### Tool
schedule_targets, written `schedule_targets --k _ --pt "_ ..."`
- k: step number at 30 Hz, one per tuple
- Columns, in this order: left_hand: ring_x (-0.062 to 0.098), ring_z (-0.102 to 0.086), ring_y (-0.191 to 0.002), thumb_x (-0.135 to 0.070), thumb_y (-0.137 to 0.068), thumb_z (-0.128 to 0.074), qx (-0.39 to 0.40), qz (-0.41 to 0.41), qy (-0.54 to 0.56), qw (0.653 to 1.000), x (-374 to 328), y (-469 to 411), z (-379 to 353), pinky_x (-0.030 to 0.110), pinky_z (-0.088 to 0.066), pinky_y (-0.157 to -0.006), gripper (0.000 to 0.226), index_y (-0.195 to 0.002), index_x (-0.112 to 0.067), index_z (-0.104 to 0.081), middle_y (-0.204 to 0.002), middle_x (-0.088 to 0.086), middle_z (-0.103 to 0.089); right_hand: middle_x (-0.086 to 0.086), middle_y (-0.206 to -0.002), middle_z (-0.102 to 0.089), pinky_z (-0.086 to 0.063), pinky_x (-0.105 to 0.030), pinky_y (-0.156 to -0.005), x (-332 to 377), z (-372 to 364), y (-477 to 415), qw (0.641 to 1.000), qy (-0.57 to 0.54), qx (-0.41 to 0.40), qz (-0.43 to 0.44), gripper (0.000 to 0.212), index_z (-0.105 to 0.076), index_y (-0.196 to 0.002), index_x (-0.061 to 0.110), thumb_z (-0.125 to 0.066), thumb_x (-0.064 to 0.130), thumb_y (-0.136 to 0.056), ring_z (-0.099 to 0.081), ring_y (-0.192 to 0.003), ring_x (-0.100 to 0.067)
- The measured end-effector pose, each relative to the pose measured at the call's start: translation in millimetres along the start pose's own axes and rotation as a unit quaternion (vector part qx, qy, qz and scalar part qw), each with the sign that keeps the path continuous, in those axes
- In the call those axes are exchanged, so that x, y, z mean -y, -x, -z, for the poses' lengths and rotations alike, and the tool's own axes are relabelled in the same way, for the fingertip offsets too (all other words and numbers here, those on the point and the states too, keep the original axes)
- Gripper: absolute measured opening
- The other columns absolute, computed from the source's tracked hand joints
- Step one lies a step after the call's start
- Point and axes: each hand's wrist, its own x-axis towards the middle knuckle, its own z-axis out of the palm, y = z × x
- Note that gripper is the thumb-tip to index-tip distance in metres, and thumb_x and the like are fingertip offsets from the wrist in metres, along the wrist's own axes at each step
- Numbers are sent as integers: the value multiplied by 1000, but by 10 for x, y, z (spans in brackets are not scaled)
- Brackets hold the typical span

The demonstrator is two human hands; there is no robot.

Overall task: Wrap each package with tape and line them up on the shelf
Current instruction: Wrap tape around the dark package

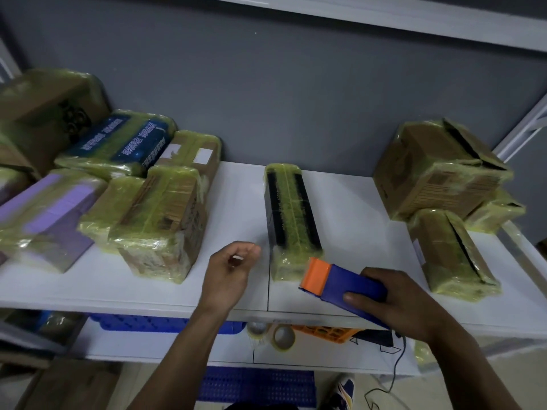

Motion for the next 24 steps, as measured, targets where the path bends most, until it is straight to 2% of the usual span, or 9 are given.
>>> schedule_targets --k 3,7,9,13,16,20,24 --pt "2 -70 -89 -29 -87 -78 -41 20 45 998 82 0 -82 20 -48 -79 13 -88 -42 -78 -91 -14 -77 8 -69 -66 -47 -22 -58 99 16 -51 998 16 -64 16 59 -64 -74 28 -62 87 -71 -64 -59 -10" --pt "-3 -69 -91 -37 -80 -83 -87 54 55 993 217 19 -93 9 -47 -71 7 -85 -41 -79 -91 -17 -77 13 -67 -64 -42 -17 -54 224 18 -106 995 46 -83 27 59 -63 -70 29 -62 88 -70 -62 -58 -8" --pt "-6 -68 -91 -39 -76 -86 -99 71 67 990 263 32 -128 5 -47 -67 12 -84 -36 -79 -92 -18 -76 20 -69 -64 -43 -15 -54 299 12 -136 994 58 -86 25 57 -61 -71 30 -63 86 -70 -63 -61 -4" --pt "-8 -66 -92 -37 -78 -87 -119 82 64 987 340 20 -229 3 -46 -66 16 -87 -28 -77 -93 -21 -74 34 -73 -63 -42 -13 -57 419 15 -209 993 80 -88 11 52 -57 -75 33 -63 84 -66 -65 -69 6" --pt "-7 -66 -91 -36 -80 -85 -127 90 71 985 383 -18 -295 4 -46 -68 15 -88 -27 -77 -92 -22 -74 23 -67 -64 -46 -12 -61 453 30 -270 991 97 -87 -2 53 -54 -78 35 -62 85 -64 -67 -69 1" --pt "0 -66 -94 -38 -84 -81 -105 111 52 987 451 -59 -368 15 -47 -76 11 -89 -29 -77 -92 -22 -73 16 -74 -66 -53 -17 -65 459 34 -362 988 131 -80 -26 60 -55 -79 32 -57 89 -61 -68 -69 -4" --pt "1 -65 -94 -33 -87 -80 -86 126 45 987 440 -117 -457 13 -45 -75 7 -85 -26 -77 -91 -18 -73 15 -75 -61 -46 -16 -59 447 -5 -470 984 160 -59 -60 59 -55 -82 31 -66 86 -64 -64 -69 -3"
